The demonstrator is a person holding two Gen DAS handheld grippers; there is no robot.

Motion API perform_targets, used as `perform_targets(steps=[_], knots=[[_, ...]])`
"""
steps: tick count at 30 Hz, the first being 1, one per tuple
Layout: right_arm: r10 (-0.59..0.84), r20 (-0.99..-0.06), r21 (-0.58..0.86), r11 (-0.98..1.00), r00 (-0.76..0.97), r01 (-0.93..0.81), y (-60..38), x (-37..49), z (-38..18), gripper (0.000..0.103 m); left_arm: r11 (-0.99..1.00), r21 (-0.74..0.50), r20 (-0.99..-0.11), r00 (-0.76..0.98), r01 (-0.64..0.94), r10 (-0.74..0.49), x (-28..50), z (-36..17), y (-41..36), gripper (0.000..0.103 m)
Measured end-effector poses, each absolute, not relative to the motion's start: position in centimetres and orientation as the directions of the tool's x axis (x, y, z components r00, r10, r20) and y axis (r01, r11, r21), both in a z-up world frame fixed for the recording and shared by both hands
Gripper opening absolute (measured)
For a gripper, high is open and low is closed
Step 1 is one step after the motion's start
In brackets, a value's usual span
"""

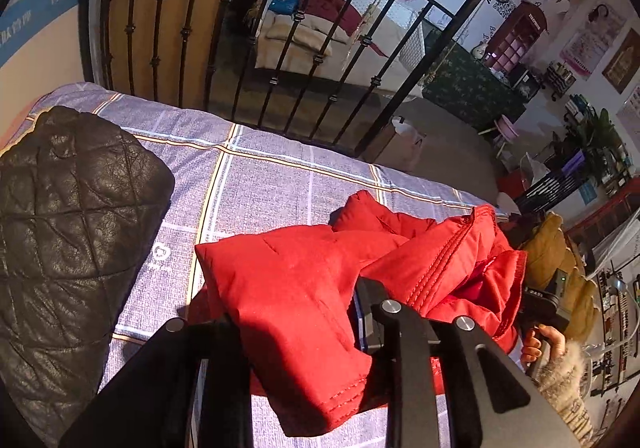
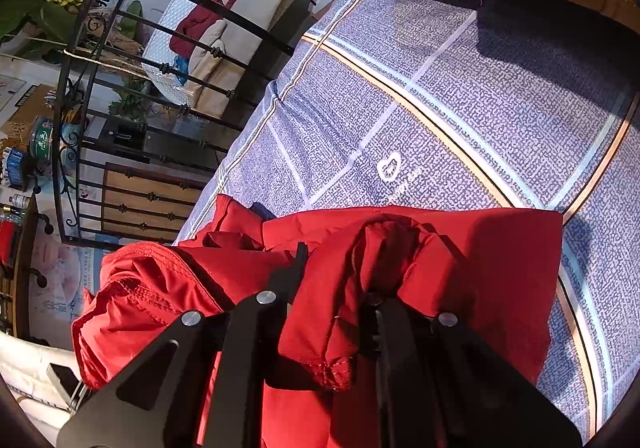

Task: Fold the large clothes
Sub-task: 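Lay the folded hem down and open both grippers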

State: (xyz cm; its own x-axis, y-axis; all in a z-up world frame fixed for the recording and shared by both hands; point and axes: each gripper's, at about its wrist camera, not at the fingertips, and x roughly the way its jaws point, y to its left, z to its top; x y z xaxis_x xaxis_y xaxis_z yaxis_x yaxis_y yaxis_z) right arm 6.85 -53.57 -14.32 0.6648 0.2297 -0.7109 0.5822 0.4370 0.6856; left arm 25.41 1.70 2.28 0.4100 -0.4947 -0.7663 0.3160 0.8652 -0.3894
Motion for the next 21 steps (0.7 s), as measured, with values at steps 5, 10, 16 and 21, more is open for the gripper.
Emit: perform_targets(steps=[5,10,16,21], knots=[[0.257,-0.7,0.702,0.419,0.667,0.575,-53.6,7.0,-14.6,0.011,0.784,-0.565,-0.725,0.298,0.256,-0.62,24.9,2.5,5.1,0.029],[0.263,-0.711,0.693,0.42,0.652,0.586,-53.5,7.7,-14.6,0.011,0.703,-0.687,-0.653,0.269,0.183,-0.708,25.2,2.1,8.5,0.04],[0.259,-0.718,0.688,0.404,0.646,0.603,-53.8,8.0,-15.3,0.011,0.82,-0.526,-0.67,0.484,0.227,-0.563,22.4,5.9,11.7,0.072],[0.249,-0.714,0.695,0.361,0.654,0.622,-53.6,8.0,-15.4,0.014,0.868,-0.279,-0.681,0.552,0.411,-0.481,17.5,5.3,4.4,0.087]])
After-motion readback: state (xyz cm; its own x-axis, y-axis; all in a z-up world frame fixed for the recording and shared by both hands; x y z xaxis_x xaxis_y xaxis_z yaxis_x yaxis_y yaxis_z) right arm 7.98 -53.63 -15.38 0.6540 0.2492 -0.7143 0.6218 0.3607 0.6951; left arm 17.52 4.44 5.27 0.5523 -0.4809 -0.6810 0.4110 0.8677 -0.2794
